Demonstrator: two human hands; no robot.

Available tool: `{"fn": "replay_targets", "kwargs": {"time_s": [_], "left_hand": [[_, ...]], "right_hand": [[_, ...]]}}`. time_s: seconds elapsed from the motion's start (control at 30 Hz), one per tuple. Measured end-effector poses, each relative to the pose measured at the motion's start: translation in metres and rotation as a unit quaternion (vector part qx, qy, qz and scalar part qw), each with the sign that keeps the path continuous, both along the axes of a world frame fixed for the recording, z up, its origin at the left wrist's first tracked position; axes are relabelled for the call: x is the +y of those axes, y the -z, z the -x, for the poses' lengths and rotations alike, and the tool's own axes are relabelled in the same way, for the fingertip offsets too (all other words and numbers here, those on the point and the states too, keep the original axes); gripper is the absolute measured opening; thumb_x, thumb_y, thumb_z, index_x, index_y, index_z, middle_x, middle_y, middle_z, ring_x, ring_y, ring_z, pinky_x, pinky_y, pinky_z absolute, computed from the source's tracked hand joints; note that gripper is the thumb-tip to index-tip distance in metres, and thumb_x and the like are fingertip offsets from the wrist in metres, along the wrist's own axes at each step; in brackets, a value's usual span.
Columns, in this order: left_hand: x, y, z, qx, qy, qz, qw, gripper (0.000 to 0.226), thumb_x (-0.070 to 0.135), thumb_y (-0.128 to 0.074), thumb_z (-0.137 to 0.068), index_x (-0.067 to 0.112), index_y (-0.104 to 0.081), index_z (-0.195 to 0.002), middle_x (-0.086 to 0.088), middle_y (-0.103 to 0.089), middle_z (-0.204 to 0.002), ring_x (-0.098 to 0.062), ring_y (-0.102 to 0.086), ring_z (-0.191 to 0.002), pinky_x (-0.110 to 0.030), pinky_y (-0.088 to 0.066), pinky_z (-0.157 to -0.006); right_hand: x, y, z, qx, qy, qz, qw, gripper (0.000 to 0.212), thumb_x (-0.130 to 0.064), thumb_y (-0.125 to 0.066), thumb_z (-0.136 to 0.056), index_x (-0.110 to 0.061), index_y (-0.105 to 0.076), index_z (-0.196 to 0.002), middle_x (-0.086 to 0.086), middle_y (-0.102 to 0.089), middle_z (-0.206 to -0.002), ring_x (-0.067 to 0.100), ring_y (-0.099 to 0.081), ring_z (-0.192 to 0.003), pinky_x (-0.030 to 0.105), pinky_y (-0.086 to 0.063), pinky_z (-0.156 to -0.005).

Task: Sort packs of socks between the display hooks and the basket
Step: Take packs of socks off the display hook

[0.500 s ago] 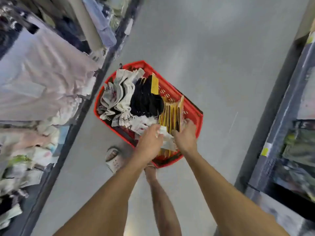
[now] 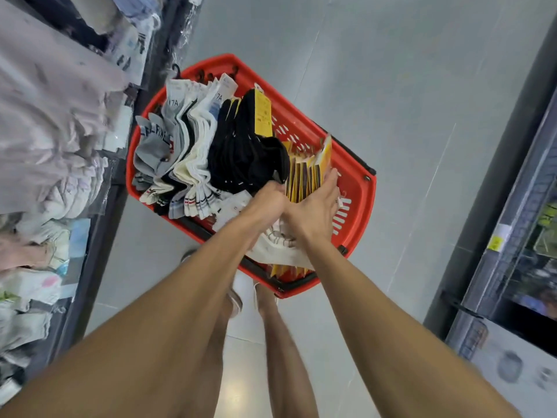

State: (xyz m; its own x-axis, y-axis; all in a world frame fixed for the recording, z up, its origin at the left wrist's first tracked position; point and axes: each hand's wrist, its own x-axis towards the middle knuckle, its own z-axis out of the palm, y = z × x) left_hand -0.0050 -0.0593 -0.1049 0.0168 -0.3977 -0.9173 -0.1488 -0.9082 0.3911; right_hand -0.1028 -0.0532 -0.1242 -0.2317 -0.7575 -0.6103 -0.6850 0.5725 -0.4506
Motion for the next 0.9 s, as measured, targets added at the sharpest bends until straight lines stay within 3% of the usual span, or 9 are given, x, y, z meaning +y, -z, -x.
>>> {"fn": "replay_targets", "kwargs": {"time_s": [0.07, 0.13, 0.2, 0.3, 0.4, 0.47, 0.6, 0.77, 0.9], "left_hand": [[0.003, -0.006, 0.002, 0.055, 0.009, 0.017, 0.998, 0.051, 0.005, -0.042, -0.094, 0.014, -0.043, -0.145, -0.005, -0.05, -0.146, -0.015, -0.05, -0.127, -0.032, -0.039, -0.11], [0.007, -0.014, 0.008, 0.1, 0.045, 0.026, 0.994, 0.055, 0.008, -0.044, -0.091, 0.022, -0.044, -0.144, 0.003, -0.053, -0.139, -0.005, -0.052, -0.115, -0.02, -0.037, -0.098], [0.012, -0.017, 0.015, 0.097, 0.086, 0.046, 0.99, 0.056, 0.021, -0.046, -0.088, 0.032, -0.043, -0.143, 0.009, -0.05, -0.144, -0.01, -0.048, -0.128, -0.03, -0.034, -0.108], [0.018, -0.018, 0.021, 0.011, 0.138, 0.086, 0.987, 0.053, 0.028, -0.048, -0.091, 0.039, -0.04, -0.143, 0.01, -0.044, -0.152, -0.019, -0.041, -0.139, -0.048, -0.031, -0.115], [0.036, -0.023, 0.018, -0.054, 0.198, 0.157, 0.966, 0.054, 0.027, -0.05, -0.096, 0.037, -0.034, -0.147, 0.008, -0.035, -0.156, -0.019, -0.031, -0.144, -0.049, -0.025, -0.119], [0.051, -0.026, 0.012, -0.077, 0.243, 0.201, 0.946, 0.059, 0.025, -0.05, -0.096, 0.031, -0.029, -0.151, 0.005, -0.027, -0.16, -0.018, -0.018, -0.15, -0.044, -0.014, -0.123], [0.073, -0.03, -0.001, -0.152, 0.303, 0.233, 0.912, 0.073, 0.009, -0.048, -0.09, 0.024, -0.02, -0.155, -0.002, -0.011, -0.165, -0.018, 0.001, -0.153, -0.039, 0.002, -0.123], [0.075, -0.047, -0.011, -0.188, 0.2, 0.24, 0.931, 0.07, 0.01, -0.052, -0.096, 0.016, -0.019, -0.157, -0.003, -0.016, -0.164, -0.018, -0.01, -0.152, -0.042, -0.012, -0.126], [0.067, -0.096, -0.02, -0.155, 0.081, 0.251, 0.952, 0.07, 0.025, -0.059, -0.097, 0.028, -0.021, -0.155, 0.009, -0.024, -0.16, -0.011, -0.023, -0.147, -0.03, -0.022, -0.118]], "right_hand": [[0.001, -0.002, 0.007, 0.005, -0.014, 0.017, 1.0, 0.113, -0.039, -0.075, -0.072, -0.031, 0.002, -0.154, 0.006, -0.017, -0.163, 0.03, -0.018, -0.15, 0.052, -0.026, -0.116], [0.0, -0.004, 0.017, 0.024, 0.002, 0.041, 0.999, 0.1, -0.036, -0.073, -0.07, -0.03, -0.013, -0.15, 0.003, -0.041, -0.148, 0.029, -0.046, -0.134, 0.053, -0.046, -0.105], [-0.002, -0.007, 0.026, 0.03, 0.021, 0.053, 0.998, 0.085, -0.039, -0.073, -0.072, -0.032, -0.025, -0.142, -0.004, -0.054, -0.131, 0.024, -0.062, -0.111, 0.051, -0.057, -0.085], [-0.007, -0.006, 0.036, 0.037, -0.008, 0.045, 0.998, 0.074, -0.044, -0.074, -0.077, -0.029, -0.032, -0.136, -0.008, -0.056, -0.12, 0.021, -0.063, -0.1, 0.041, -0.054, -0.076], [-0.012, -0.009, 0.044, 0.077, -0.049, 0.039, 0.995, 0.048, -0.042, -0.071, -0.08, -0.028, -0.039, -0.112, -0.009, -0.056, -0.097, 0.022, -0.061, -0.086, 0.03, -0.041, -0.064], [-0.013, -0.016, 0.051, 0.075, -0.037, 0.044, 0.996, 0.043, -0.033, -0.066, -0.079, -0.031, -0.036, -0.109, -0.008, -0.059, -0.094, 0.024, -0.062, -0.084, 0.034, -0.045, -0.069], [-0.013, -0.041, 0.068, 0.043, -0.012, 0.118, 0.992, 0.056, -0.029, -0.067, -0.078, -0.033, -0.04, -0.127, -0.022, -0.058, -0.092, 0.014, -0.059, -0.084, 0.038, -0.054, -0.081], [-0.025, -0.096, 0.091, -0.023, 0.034, 0.23, 0.972, 0.056, -0.037, -0.07, -0.081, -0.039, -0.043, -0.13, -0.037, -0.063, -0.101, -0.007, -0.063, -0.095, 0.022, -0.052, -0.081], [-0.044, -0.168, 0.09, -0.09, -0.001, 0.277, 0.957, 0.056, -0.028, -0.073, -0.082, -0.057, -0.042, -0.119, -0.044, -0.058, -0.107, -0.016, -0.058, -0.102, 0.004, -0.049, -0.075]]}}
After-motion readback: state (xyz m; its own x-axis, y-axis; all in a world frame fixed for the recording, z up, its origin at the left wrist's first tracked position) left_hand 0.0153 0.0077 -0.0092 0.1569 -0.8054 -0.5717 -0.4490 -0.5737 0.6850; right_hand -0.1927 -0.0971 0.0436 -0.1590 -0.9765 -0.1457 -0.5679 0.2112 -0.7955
